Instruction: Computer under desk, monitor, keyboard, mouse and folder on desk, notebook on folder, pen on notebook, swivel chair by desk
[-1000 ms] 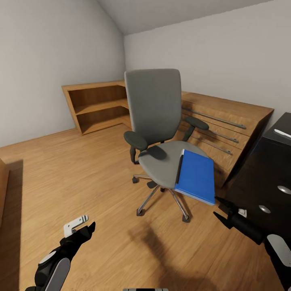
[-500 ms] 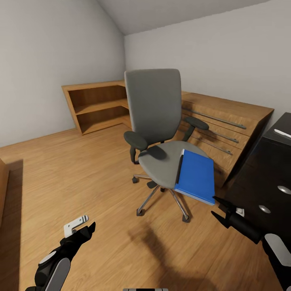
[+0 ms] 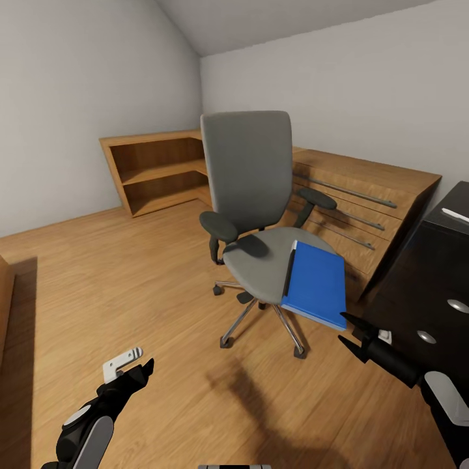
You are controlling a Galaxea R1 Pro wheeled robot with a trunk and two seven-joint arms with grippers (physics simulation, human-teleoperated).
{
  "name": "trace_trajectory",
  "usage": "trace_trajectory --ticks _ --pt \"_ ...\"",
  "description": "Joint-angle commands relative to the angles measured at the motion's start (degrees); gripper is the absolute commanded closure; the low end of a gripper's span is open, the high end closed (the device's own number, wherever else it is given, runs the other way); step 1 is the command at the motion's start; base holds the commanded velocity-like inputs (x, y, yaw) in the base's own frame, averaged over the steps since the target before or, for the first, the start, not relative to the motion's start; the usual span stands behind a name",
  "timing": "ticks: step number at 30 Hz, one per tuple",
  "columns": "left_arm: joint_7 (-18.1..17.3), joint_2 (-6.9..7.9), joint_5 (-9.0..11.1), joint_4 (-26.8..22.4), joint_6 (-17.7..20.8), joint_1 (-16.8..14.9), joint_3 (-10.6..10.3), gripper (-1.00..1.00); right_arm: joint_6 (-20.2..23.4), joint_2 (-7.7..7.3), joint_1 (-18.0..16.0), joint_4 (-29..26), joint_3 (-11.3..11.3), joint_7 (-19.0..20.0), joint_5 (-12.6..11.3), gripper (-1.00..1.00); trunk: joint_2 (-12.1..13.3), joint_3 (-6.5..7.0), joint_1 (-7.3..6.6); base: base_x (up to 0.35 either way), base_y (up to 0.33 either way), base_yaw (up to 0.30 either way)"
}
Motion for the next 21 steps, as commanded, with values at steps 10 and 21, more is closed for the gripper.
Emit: trace_trajectory --ticks 10,21 --pt "0.5 0.07 0.5 -0.1 0.0 0.0 -0.1 -1.00 0.2 0.01 0.0 -0.1 -0.1 0.2 0.2 -1.00 0.0 -0.05 -0.01 0.000 0.000 0.000" --pt "0.5 0.14 0.5 0.0 0.1 0.0 -0.1 -1.00 0.2 -0.02 -0.1 -0.1 -0.1 0.1 0.2 -1.00 0.0 -0.05 -0.01 0.014 0.000 0.000"
